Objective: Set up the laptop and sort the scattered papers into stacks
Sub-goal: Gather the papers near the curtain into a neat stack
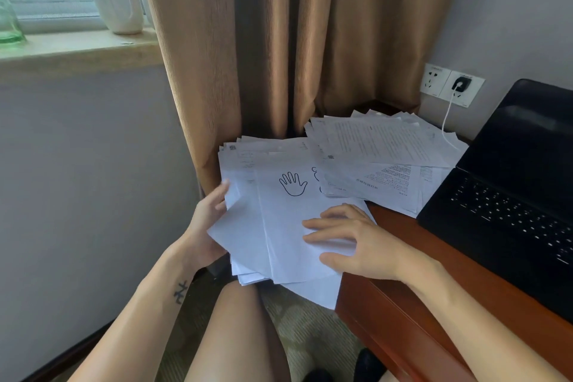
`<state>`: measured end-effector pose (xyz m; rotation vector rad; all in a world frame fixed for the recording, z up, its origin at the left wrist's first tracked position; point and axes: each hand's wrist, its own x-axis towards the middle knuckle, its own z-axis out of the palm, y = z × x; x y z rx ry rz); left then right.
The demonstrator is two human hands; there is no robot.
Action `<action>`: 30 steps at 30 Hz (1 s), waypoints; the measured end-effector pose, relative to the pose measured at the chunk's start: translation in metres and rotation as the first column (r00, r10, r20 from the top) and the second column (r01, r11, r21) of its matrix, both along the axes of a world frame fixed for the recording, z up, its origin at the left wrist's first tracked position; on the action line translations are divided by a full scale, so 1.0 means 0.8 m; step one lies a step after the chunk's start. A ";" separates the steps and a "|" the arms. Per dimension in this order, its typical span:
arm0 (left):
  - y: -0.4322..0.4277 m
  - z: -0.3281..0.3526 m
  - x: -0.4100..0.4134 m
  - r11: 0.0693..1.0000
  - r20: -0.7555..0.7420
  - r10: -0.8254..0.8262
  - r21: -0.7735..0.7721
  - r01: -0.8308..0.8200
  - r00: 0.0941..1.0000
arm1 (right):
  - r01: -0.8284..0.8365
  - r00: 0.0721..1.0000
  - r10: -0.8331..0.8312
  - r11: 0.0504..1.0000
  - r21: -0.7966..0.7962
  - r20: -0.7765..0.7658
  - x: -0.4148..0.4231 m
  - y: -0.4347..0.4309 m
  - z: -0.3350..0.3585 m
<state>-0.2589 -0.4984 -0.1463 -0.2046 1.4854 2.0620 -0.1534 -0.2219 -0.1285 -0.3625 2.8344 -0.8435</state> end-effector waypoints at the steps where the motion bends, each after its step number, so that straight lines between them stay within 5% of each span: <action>1: -0.001 0.001 -0.001 0.997 -0.020 -0.055 -0.063 0.054 0.998 | 0.017 1.000 -0.017 0.999 -0.031 0.002 -0.001 0.001 0.000; 5: 0.001 -0.003 0.001 0.951 -0.139 -0.198 -0.266 0.156 0.970 | 0.079 0.996 -0.078 0.997 0.007 -0.048 -0.009 -0.008 -0.004; 10: 0.002 -0.007 0.007 0.960 -0.197 -0.191 -0.239 0.142 0.962 | 0.057 0.998 -0.050 0.930 0.364 -0.030 -0.022 -0.034 -0.009; 18: 0.008 -0.017 0.007 0.985 -0.125 -0.032 -0.173 0.010 0.992 | 0.157 0.988 -0.148 0.939 0.307 -0.050 -0.027 -0.078 -0.002; 22: 0.013 -0.019 0.008 0.986 -0.128 0.010 -0.163 -0.031 0.992 | 0.058 0.998 -0.066 0.970 0.235 0.026 0.015 -0.069 0.016; 30: 0.016 -0.017 0.011 0.990 -0.068 0.100 -0.089 -0.106 0.993 | -0.072 0.994 0.102 0.906 0.416 -0.049 0.038 -0.066 0.002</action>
